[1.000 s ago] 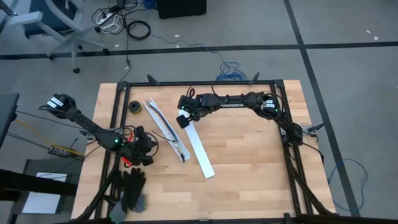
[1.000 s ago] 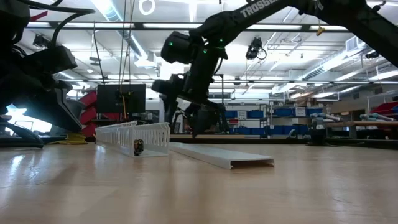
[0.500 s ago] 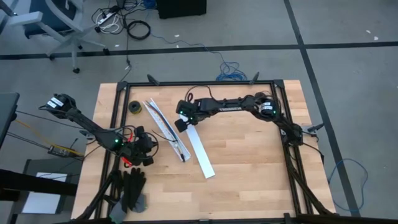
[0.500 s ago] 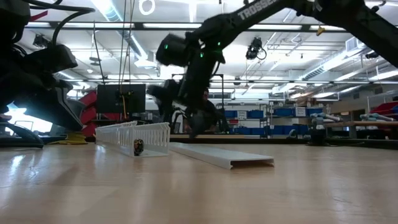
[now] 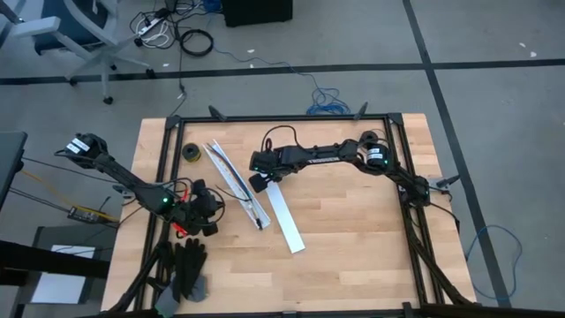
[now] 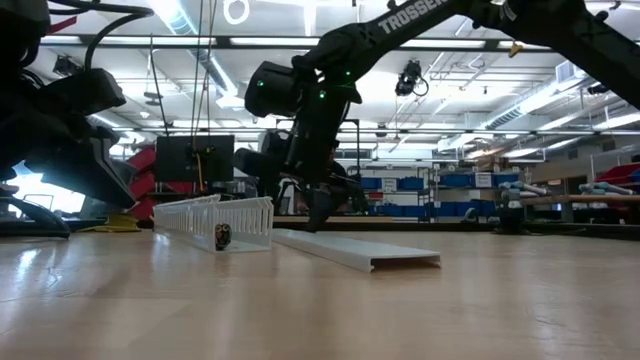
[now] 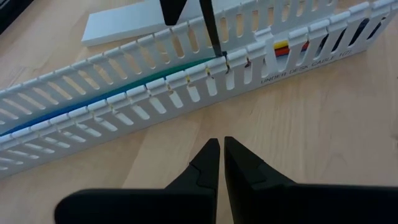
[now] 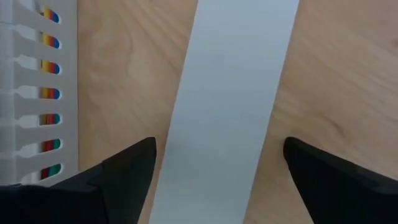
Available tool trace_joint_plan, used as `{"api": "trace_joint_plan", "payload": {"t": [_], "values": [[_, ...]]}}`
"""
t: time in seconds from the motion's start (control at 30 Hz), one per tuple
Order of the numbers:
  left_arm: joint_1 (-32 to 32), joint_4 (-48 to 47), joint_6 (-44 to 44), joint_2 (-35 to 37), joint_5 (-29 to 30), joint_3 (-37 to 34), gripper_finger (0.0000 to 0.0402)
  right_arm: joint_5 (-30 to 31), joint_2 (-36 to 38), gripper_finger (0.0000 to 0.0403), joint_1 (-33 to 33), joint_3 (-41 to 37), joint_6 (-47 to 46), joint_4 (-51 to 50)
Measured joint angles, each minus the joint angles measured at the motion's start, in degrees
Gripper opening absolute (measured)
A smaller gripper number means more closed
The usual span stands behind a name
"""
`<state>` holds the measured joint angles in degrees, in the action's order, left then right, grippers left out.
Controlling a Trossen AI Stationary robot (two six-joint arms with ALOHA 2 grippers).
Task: Ziptie cables
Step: Close the white cable duct
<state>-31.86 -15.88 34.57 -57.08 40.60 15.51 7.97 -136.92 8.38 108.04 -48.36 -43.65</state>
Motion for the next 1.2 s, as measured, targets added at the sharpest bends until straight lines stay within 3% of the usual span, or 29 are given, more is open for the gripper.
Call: {"api": "trace_joint_plan", "payload": {"t": [0.17,0.47,0.77,1.0,1.2], "values": [[0.0,0.2,0.0,0.0,0.0,0.0,0.0000,0.2,0.0,0.0300,0.1,0.2,0.1,-1.1],[0.0,0.3,0.1,0.0,0.0,0.0,0.0000,0.3,0.0,0.0151,0.1,0.3,0.0,-2.2],[0.0,0.9,0.2,0.0,-0.1,0.0,0.0000,3.0,0.0,0.0051,-0.2,0.6,1.8,-3.6],[0.0,1.1,0.2,0.0,-0.1,0.0,0.0000,3.4,-0.5,0.0039,-0.8,4.1,6.5,-4.9],[0.0,1.3,0.2,0.0,-0.1,0.0,0.0000,2.7,-1.1,0.0091,-0.5,8.7,8.4,-9.3]]}}
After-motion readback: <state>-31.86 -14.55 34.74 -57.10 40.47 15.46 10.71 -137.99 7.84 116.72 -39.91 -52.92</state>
